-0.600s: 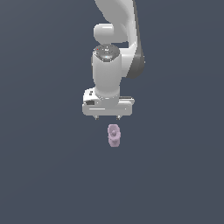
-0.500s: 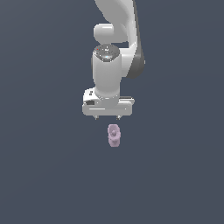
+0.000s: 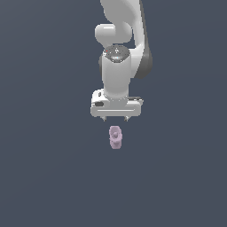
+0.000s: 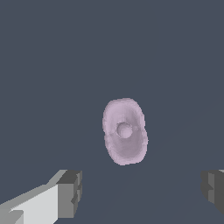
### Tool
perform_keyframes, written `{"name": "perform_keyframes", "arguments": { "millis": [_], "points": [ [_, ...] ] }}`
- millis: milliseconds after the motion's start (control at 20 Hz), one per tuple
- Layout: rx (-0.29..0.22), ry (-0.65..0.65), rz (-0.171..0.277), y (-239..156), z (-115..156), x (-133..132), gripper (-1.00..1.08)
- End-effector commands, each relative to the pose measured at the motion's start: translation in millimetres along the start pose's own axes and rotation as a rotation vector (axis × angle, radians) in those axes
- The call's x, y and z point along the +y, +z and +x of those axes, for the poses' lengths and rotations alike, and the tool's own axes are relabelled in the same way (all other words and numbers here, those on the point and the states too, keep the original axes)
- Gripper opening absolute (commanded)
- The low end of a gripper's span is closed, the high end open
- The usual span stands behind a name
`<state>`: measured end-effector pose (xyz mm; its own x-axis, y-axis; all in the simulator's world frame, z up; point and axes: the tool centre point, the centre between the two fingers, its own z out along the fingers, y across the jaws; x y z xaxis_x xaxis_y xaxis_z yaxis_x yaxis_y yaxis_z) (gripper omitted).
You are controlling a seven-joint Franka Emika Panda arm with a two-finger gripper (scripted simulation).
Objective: Pick up the object and move it to a goal position.
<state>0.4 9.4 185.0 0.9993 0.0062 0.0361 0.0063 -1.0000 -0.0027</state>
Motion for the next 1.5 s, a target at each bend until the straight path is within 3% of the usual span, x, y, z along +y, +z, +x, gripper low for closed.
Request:
{"name": "perform_keyframes", "arguments": {
  "millis": [0, 850, 1450],
  "points": [
    [0.000, 0.001, 0.000, 0.4, 0.1, 0.7, 1.00],
    [-0.034, -0.134, -0.001, 59.0, 18.8, -0.9, 1.00],
    [-0.036, -0.141, 0.000, 82.4, 18.0, -0.8, 1.00]
  ]
}}
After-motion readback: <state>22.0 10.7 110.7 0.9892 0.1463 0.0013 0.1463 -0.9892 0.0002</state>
